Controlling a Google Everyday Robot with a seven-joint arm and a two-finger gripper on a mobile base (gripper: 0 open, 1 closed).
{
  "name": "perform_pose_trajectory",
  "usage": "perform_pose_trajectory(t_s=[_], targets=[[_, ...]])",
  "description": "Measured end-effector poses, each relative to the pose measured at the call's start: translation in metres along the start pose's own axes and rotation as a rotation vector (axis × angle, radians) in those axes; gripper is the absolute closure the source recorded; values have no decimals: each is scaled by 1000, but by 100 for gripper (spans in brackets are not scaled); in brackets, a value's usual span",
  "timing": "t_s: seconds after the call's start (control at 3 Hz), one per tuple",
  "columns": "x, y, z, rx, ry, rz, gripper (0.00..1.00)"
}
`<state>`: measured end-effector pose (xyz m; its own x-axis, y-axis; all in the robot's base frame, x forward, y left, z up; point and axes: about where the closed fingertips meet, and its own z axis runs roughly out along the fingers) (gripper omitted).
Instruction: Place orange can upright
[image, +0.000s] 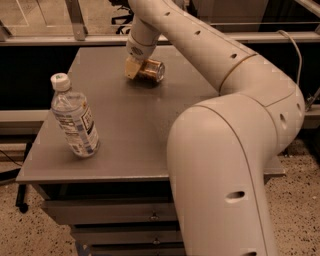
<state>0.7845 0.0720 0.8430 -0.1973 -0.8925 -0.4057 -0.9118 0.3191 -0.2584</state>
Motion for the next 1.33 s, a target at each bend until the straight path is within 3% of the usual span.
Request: perform_pose_trajectory(t_s=[0.33, 0.67, 1.0, 1.33], targets=[[-7, -5, -26, 32, -54, -1, 88], [-10, -2, -71, 60, -189, 50, 100], [-6, 14, -112, 72, -349, 113, 100], [-9, 49, -135, 31, -551, 176, 100]])
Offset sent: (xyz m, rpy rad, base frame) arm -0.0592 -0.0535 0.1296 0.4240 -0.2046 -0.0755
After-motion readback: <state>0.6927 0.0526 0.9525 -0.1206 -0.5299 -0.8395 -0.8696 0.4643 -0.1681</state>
